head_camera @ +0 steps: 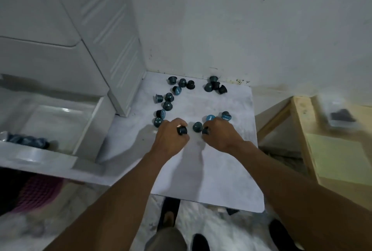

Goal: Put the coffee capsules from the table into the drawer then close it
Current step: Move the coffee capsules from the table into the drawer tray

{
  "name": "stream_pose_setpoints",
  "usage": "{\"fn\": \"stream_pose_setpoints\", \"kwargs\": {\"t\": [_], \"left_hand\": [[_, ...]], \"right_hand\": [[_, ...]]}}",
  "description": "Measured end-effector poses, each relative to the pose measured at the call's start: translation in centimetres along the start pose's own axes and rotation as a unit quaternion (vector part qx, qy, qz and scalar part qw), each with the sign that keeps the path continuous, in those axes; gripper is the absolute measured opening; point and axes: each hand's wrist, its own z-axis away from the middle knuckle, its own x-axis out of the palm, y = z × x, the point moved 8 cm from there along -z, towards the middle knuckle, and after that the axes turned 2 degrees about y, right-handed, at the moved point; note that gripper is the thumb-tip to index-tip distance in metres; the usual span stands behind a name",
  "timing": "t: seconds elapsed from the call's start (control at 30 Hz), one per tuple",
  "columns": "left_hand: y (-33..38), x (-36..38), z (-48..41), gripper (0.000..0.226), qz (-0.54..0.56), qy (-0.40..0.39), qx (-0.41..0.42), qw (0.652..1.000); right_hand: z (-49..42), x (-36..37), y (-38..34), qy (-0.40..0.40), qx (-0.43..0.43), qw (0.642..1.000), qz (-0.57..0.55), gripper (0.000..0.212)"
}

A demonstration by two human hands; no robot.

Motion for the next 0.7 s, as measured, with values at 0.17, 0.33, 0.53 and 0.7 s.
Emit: {"fn": "stream_pose_setpoints", "kwargs": {"t": [0.17,0.33,0.53,0.7], "left_hand": [[0.4,-4.3,4.1,0.027,0.080,0.111,-0.029,0.990],[-0.5,-10.7,6.7,0.029,-0.006,0.188,-0.064,0.980],[-3.1,-18.8,7.7,0.032,-0.012,0.228,-0.051,0.972],[-6.8,-25.6,7.2,0.031,-0.059,0.208,-0.016,0.976]], "right_hand": [[1.5,-2.8,-3.4,0.024,-0.045,0.999,-0.006,0.037],[1.9,-4.5,-10.0,0.050,-0.110,0.993,-0.004,0.039],[0.6,-4.4,-18.7,0.086,-0.162,0.983,-0.017,0.037],[-0.4,-2.9,-27.3,0.121,-0.193,0.973,-0.025,0.040]]}}
